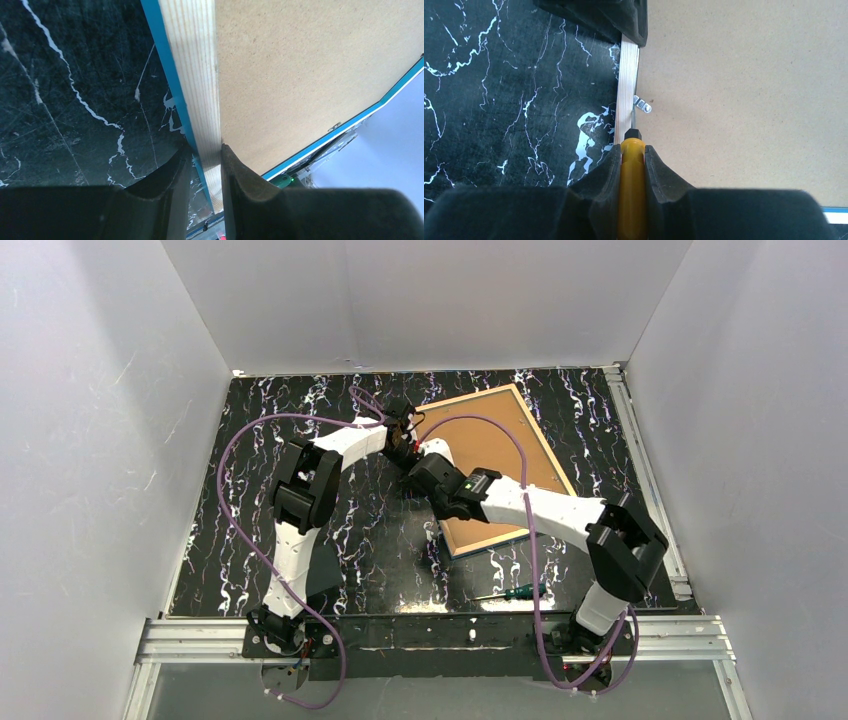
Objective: Take the photo out of the frame
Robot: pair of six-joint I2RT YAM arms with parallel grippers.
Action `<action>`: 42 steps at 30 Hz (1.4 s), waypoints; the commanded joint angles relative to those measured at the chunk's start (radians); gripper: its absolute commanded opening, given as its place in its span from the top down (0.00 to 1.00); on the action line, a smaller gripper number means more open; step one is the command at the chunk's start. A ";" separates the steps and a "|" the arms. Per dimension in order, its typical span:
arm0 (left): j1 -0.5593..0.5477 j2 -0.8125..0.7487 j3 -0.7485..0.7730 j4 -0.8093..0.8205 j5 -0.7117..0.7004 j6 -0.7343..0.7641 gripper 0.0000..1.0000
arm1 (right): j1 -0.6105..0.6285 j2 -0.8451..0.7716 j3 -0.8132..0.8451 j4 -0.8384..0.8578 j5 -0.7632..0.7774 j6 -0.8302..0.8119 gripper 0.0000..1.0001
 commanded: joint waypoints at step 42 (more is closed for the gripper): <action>0.019 0.050 -0.064 -0.158 -0.113 0.059 1.00 | -0.027 -0.121 -0.088 -0.005 -0.065 0.078 0.99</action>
